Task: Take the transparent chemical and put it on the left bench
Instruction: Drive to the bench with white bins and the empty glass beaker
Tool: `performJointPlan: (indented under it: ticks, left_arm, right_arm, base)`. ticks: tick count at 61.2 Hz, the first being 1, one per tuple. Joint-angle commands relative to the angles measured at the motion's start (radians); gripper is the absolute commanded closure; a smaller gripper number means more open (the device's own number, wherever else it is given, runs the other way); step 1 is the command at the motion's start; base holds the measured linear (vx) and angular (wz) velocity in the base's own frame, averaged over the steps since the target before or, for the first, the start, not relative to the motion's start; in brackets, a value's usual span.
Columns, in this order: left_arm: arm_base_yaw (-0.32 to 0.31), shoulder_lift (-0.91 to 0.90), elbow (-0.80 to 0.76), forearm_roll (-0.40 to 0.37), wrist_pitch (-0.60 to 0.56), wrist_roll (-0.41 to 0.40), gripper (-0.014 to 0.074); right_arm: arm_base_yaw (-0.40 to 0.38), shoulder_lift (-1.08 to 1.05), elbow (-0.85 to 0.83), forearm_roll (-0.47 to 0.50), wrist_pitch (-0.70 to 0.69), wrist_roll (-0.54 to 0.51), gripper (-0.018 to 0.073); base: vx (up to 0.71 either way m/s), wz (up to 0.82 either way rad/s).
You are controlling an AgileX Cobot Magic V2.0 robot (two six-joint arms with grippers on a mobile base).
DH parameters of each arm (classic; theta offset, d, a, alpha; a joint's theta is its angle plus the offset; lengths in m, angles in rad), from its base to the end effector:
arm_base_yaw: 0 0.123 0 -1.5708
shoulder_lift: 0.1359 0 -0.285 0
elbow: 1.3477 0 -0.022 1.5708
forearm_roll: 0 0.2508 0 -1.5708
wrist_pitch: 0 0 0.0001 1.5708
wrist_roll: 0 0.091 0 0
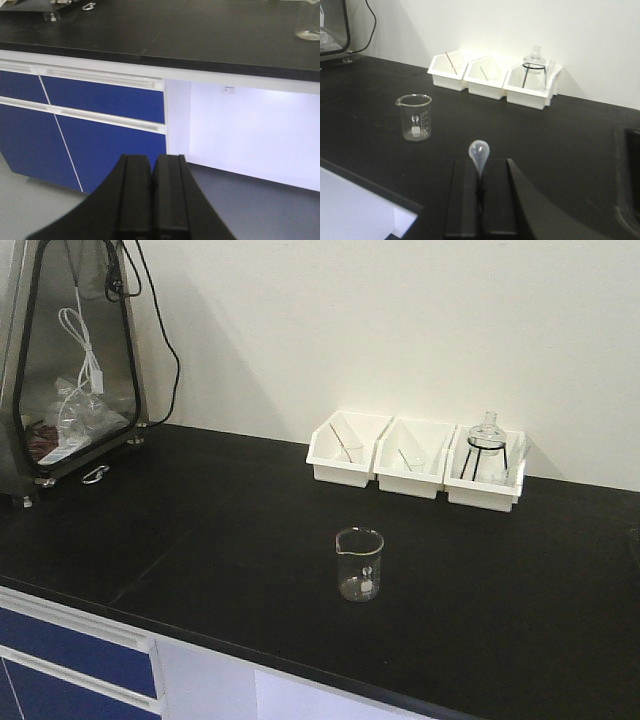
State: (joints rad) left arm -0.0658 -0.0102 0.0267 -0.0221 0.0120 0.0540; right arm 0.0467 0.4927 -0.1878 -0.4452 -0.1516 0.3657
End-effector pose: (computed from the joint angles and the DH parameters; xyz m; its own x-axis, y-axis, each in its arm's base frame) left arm 0.0566 -0.0038 0.2036 0.0606 0.0280 -0.9978 0.0641 0.9974 0.0319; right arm 0.1092 0.0110 0.2505 -0.0719 -0.0783 -0.9943 -0.1171 0.9907 -0.0695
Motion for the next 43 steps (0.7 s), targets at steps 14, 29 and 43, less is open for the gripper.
performJointPlan:
  ticks: [14, 29, 43]
  left_arm:
    - [-0.002, -0.019, 0.016, -0.001, -0.078, -0.008, 0.06]
    - [-0.002, -0.019, 0.016, -0.001, -0.078, -0.008, 0.06]
    - [-0.002, -0.019, 0.016, -0.001, -0.078, -0.008, 0.06]
  right_arm:
    - [-0.001, 0.004, -0.03, -0.002, -0.069, -0.002, 0.0473]
    - [-0.001, 0.004, -0.03, -0.002, -0.069, -0.002, 0.0473]
    - [-0.001, 0.004, -0.03, -0.002, -0.069, -0.002, 0.0473]
  base:
    - [0.31, 0.13]
    - [0.28, -0.04]
    - [0.24, -0.25]
